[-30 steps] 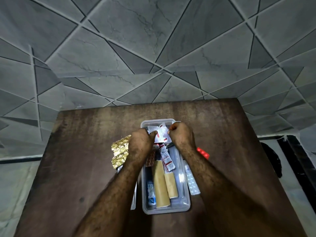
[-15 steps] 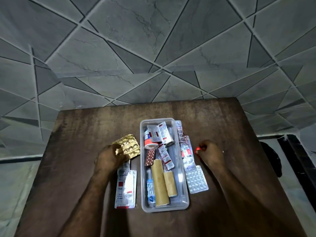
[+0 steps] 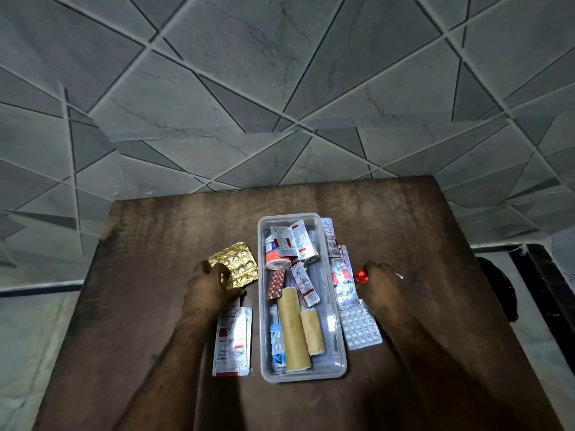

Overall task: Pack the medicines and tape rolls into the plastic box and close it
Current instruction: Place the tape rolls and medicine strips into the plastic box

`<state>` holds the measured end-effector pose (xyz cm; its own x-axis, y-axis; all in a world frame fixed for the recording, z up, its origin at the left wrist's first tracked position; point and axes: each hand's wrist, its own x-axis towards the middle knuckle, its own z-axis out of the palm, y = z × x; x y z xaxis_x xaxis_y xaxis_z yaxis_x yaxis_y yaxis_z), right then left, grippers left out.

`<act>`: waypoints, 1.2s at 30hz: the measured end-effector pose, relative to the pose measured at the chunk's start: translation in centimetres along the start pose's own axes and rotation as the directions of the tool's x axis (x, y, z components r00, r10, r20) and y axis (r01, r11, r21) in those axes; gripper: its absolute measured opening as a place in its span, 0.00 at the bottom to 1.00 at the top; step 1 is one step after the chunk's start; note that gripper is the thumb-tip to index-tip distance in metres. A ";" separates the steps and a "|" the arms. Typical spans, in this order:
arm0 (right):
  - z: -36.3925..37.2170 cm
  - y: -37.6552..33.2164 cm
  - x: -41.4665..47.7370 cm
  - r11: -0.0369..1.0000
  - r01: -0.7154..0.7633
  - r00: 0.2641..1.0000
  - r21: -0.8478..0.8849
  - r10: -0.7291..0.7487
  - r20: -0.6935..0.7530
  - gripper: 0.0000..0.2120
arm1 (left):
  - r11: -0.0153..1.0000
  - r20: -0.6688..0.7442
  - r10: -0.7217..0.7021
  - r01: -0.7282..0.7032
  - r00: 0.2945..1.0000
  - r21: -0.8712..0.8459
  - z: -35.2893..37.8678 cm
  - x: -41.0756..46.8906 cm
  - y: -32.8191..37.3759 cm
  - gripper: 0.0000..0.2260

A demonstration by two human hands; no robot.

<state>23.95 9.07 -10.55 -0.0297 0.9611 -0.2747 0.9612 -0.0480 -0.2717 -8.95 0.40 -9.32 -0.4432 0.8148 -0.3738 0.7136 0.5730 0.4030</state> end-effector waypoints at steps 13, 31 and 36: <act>-0.8 -0.1 -0.9 0.986 -0.030 0.998 0.163 0.038 -0.045 0.15 | 0.994 0.012 -0.069 0.069 0.998 -0.087 -0.5 1.2 0.3 0.38; -6.2 -7.9 -2.5 0.432 -0.166 0.986 0.886 0.064 0.154 0.08 | 0.938 -0.211 0.177 -0.230 0.961 -0.261 -3.5 -4.3 2.9 0.28; -6.4 -9.3 -2.9 0.056 -0.363 0.931 0.930 0.065 0.359 0.03 | 0.918 -0.089 0.373 -0.382 0.923 -0.111 -0.7 -7.3 6.0 0.31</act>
<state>16.82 8.51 -1.36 -0.0640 0.7938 -0.6048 -0.1900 -0.6047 -0.7735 -1.82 -2.04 -3.63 -0.1909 0.9742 -0.1205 0.7638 0.2246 0.6051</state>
